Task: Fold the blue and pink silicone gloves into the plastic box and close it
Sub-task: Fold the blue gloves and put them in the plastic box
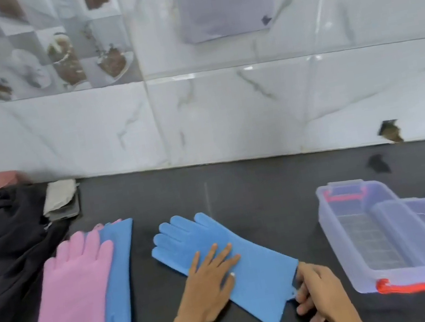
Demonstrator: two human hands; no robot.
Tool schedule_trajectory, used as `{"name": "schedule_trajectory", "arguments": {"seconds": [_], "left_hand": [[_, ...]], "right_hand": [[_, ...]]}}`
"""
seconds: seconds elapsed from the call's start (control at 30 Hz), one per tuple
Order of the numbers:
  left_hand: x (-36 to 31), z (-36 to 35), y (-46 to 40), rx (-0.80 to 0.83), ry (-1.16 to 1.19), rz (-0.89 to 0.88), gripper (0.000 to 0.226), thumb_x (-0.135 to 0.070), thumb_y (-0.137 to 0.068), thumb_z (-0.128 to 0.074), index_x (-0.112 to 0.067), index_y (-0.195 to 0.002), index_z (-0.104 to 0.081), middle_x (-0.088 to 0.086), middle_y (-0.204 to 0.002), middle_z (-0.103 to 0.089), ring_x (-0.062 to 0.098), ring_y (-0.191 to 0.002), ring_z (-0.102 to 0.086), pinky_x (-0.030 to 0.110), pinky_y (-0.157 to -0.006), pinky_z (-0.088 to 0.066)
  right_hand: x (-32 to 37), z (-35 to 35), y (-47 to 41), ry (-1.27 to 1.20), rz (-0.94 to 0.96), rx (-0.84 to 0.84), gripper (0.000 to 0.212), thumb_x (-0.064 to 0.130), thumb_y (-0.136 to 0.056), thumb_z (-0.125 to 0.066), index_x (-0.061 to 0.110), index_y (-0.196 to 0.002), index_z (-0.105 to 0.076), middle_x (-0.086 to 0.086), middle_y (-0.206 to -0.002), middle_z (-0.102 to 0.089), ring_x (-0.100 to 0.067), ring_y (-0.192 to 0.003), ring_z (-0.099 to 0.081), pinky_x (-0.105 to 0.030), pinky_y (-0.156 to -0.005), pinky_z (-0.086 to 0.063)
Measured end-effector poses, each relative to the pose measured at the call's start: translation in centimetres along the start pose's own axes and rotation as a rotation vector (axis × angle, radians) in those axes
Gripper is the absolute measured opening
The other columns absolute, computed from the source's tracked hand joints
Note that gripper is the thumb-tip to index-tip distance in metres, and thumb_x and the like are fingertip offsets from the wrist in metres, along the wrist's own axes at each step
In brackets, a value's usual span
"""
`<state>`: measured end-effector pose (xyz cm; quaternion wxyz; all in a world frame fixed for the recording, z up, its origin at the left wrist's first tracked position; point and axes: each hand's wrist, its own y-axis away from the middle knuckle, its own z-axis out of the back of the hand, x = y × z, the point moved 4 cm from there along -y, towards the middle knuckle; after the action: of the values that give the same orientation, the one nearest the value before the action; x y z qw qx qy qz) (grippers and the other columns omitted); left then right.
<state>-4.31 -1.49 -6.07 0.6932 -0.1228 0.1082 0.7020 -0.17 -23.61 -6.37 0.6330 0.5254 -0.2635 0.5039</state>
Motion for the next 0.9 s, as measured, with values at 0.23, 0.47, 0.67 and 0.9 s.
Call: {"name": "schedule_trajectory", "arguments": {"seconds": [0.23, 0.47, 0.67, 0.9], "left_hand": [[-0.6, 0.9, 5.9, -0.499, 0.336, 0.866, 0.054, -0.038, -0.081, -0.066, -0.016, -0.128, -0.048, 0.003, -0.129, -0.055, 0.026, -0.116, -0.050, 0.044, -0.096, -0.037], [0.0, 1.5, 4.0, -0.417, 0.338, 0.941, 0.033, -0.042, -0.089, -0.054, -0.016, -0.110, -0.058, 0.000, -0.109, -0.066, 0.023, -0.108, -0.054, 0.039, -0.092, -0.033], [1.8, 2.3, 3.1, -0.528, 0.432, 0.788, 0.020, -0.015, -0.094, -0.052, -0.011, -0.110, -0.063, 0.009, -0.106, -0.068, 0.029, -0.095, -0.063, 0.038, -0.083, -0.046], [2.9, 2.7, 3.1, -0.568, 0.462, 0.692, 0.026, -0.010, -0.094, -0.051, -0.008, -0.116, -0.065, 0.010, -0.112, -0.069, 0.028, -0.102, -0.063, 0.039, -0.088, -0.048]], "right_hand": [[5.1, -0.9, -3.6, 0.338, 0.288, -0.138, 0.021, 0.045, -0.085, -0.055, 0.025, -0.080, -0.058, 0.010, -0.080, -0.064, -0.007, -0.075, -0.059, -0.028, -0.068, -0.047], [9.3, -8.0, -5.8, 0.610, 0.350, 0.211, 0.016, 0.026, -0.084, -0.060, 0.013, -0.077, -0.059, -0.008, -0.077, -0.065, -0.020, -0.067, -0.057, -0.034, -0.067, -0.050], [6.9, -7.3, -4.5, 0.501, 0.143, 0.370, 0.016, 0.015, -0.083, -0.060, 0.012, -0.067, -0.058, -0.008, -0.075, -0.070, -0.016, -0.057, -0.066, -0.025, -0.053, -0.056], [4.6, -6.9, -3.2, 0.270, 0.065, 0.373, 0.016, 0.023, -0.080, -0.073, 0.008, -0.085, -0.071, -0.001, -0.074, -0.071, -0.006, -0.057, -0.069, -0.018, -0.046, -0.053]]}}
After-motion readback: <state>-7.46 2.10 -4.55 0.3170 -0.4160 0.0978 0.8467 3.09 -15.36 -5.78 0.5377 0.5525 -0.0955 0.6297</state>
